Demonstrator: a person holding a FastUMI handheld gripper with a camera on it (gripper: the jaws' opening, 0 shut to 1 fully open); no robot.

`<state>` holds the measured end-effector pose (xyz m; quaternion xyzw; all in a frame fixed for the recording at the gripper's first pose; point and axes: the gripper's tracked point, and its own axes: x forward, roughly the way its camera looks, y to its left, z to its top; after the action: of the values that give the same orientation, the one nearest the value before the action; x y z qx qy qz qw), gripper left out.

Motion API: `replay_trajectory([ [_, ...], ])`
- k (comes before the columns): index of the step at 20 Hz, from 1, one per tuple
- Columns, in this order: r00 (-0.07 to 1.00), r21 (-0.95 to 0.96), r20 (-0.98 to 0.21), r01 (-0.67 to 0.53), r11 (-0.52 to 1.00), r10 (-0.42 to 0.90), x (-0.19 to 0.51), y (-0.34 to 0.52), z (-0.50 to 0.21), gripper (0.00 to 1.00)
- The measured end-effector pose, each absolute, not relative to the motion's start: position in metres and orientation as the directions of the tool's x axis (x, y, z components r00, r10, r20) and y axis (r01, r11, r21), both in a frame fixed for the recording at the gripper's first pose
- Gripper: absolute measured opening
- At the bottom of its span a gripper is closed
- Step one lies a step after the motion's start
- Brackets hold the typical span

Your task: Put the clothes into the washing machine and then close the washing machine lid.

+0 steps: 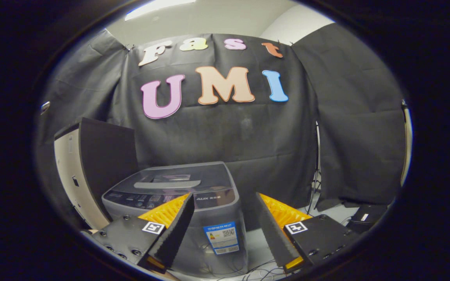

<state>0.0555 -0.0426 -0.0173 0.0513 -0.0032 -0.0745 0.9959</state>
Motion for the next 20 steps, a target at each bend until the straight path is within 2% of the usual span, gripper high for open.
replay_trajectory([
  [13, 0.993, 0.056, -0.098, 0.070, 0.996, -0.064, 0.068, -0.021, -0.042, 0.96],
  [16, 0.987, 0.082, -0.159, 0.044, 0.996, -0.030, 0.062, -0.016, -0.056, 0.96],
  [20, 0.992, 0.066, -0.119, 0.047, 0.997, -0.039, 0.056, -0.017, -0.046, 0.96],
])
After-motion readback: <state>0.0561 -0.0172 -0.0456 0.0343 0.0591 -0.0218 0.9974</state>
